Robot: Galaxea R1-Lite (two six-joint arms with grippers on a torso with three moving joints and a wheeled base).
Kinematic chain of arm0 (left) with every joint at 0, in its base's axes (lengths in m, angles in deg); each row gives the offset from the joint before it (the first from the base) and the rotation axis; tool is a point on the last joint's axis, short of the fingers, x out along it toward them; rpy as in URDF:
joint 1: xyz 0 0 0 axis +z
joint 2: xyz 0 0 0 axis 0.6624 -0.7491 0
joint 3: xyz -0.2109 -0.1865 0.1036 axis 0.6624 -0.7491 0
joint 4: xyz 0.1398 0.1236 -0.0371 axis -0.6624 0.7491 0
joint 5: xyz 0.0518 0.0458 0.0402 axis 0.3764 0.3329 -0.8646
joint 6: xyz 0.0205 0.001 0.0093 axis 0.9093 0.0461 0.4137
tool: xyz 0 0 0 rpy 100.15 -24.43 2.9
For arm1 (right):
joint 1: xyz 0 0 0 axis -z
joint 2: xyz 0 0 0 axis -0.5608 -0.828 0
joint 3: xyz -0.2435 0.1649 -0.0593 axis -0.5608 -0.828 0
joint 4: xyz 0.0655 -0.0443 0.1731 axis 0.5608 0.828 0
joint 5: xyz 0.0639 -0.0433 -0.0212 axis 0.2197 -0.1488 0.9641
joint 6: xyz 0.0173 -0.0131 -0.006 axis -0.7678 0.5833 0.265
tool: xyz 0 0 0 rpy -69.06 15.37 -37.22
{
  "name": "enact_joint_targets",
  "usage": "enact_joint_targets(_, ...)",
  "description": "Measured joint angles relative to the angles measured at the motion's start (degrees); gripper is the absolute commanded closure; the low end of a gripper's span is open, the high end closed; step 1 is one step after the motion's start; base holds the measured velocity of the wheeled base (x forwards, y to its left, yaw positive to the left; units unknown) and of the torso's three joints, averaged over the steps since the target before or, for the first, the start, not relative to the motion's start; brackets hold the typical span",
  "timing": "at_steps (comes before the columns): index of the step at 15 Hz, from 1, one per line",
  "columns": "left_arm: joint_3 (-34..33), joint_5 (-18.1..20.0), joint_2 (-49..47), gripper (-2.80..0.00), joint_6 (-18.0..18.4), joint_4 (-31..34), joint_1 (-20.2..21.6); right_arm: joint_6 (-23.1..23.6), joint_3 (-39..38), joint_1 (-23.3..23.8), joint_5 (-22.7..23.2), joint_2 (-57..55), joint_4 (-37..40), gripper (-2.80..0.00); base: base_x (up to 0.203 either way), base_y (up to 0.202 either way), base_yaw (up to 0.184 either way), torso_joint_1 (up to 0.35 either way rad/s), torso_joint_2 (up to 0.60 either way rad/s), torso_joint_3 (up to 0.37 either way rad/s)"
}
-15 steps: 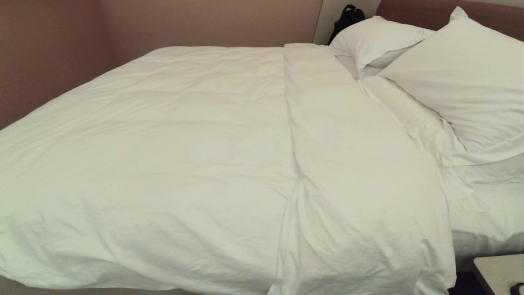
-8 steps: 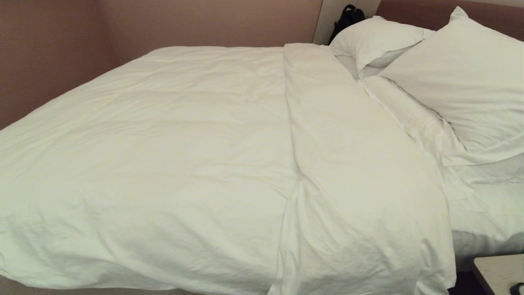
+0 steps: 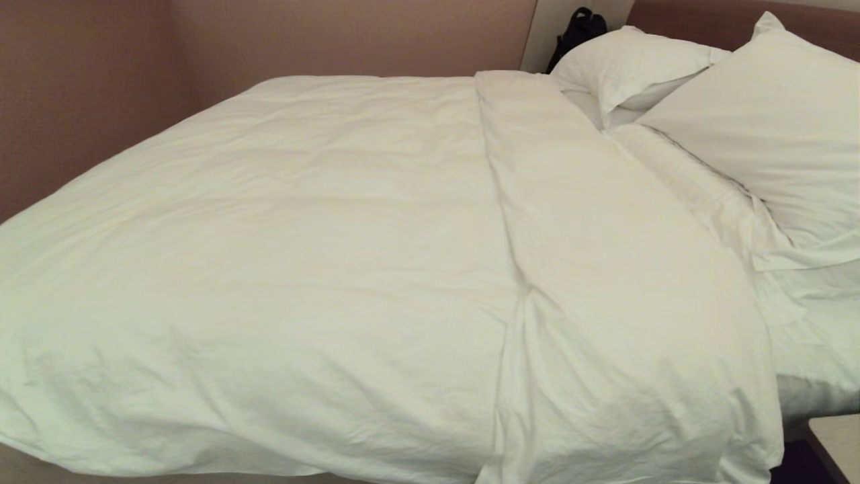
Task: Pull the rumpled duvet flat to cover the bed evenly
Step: Flatten the corners of the folded blanket
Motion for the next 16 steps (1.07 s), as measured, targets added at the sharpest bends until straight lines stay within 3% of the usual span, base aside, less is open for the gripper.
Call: enact_joint_targets(16,-0.02,0.00,0.00,0.00,0.02,0.00,0.02,0.02,0.00,0.00,0.01,0.00,0.01,0.00,0.000,0.197,0.000,0.003,0.00,0.001)
